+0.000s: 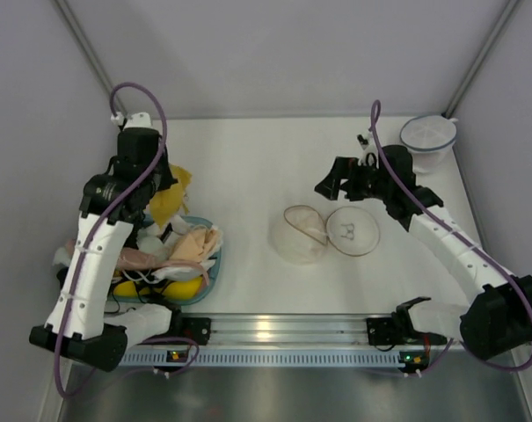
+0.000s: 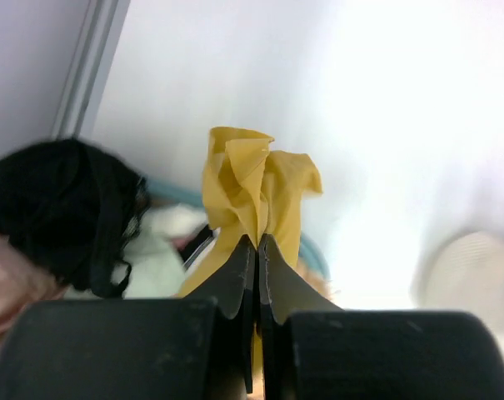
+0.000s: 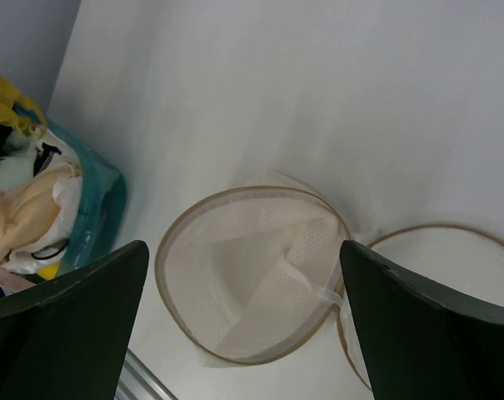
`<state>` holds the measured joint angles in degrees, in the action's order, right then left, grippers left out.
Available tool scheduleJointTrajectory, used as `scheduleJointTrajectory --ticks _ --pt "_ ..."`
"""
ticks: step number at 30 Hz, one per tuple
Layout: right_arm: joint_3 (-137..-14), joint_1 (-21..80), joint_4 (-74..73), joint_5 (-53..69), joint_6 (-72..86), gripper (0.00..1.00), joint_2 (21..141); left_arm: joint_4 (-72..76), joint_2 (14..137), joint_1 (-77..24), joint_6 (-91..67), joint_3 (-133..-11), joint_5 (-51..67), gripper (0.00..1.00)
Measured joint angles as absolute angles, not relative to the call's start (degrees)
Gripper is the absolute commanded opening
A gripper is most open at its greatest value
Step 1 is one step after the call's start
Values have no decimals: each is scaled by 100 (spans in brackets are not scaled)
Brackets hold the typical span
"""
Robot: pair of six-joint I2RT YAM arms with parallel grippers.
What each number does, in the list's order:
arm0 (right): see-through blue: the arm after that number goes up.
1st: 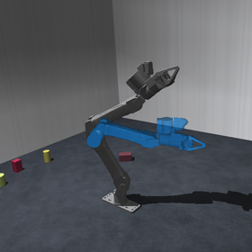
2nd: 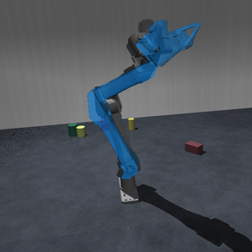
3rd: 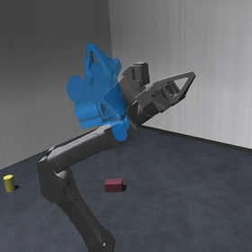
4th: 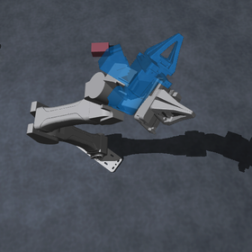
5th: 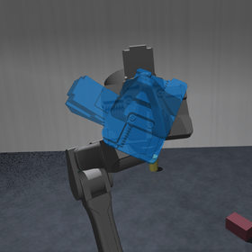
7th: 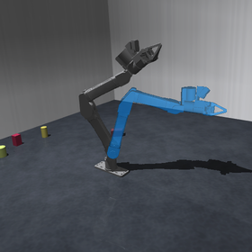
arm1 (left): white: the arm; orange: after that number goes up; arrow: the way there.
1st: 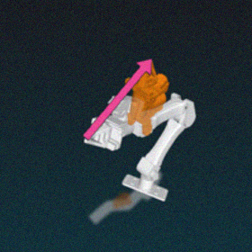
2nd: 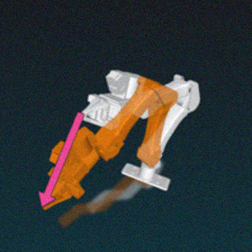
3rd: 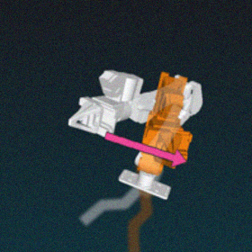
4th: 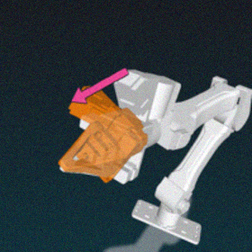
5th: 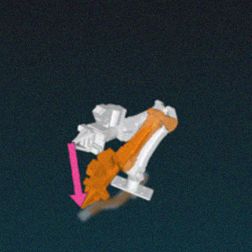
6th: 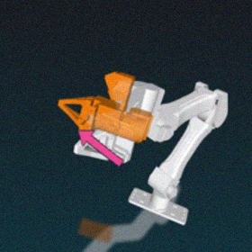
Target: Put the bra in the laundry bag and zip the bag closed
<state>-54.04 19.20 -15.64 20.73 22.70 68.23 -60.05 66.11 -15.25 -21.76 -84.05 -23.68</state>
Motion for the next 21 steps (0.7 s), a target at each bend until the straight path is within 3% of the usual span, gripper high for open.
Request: scheduleJointTrajectory --ticks 9,21 --pt "-5999 2399 -919 2305 2410 99 7282 -5299 6549 -1629 -1953 -9408 -867 0" --pt "-6058 3037 565 2720 2657 99 7883 -3804 6770 -1726 -2388 -9155 412 0"
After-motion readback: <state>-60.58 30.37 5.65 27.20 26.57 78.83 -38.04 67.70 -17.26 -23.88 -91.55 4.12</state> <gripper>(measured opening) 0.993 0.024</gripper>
